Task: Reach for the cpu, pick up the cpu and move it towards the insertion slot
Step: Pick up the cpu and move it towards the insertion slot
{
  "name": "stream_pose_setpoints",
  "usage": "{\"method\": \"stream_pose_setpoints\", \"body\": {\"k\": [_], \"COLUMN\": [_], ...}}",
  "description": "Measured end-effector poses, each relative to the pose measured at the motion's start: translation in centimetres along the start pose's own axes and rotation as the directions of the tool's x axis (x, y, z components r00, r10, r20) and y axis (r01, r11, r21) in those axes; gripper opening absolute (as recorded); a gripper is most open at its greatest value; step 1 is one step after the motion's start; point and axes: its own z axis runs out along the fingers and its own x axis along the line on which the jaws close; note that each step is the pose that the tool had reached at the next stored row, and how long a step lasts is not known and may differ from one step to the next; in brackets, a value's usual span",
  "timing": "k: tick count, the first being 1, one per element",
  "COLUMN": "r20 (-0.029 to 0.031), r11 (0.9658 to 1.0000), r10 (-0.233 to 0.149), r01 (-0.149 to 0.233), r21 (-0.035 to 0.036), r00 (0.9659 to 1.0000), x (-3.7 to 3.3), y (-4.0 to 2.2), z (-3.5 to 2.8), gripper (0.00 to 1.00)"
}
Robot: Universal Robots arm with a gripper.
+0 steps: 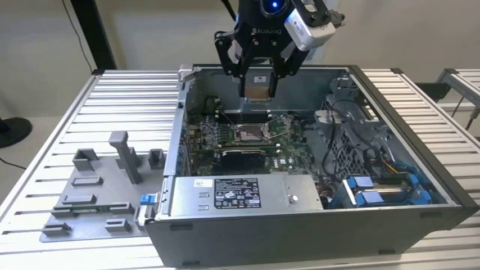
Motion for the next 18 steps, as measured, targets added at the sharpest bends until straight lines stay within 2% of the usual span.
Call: {"method": "stream_pose_setpoints", "body": {"k": [5, 14, 18], "r20": [0.0007, 0.0027, 0.0027], "r11": [1.0000, 1.0000, 1.0000], "r10": [0.000, 0.000, 0.000], "r01": [0.000, 0.000, 0.000], "r21": [-0.0001, 0.0000, 0.0000], "r00": [1.0000, 1.0000, 1.0000], "x": [0.01, 0.03, -0.22], "y": [1.12, 3.54, 4.32], "z": [0.05, 0.18, 0.23], "gripper": [0.00, 0.00, 0.00]}}
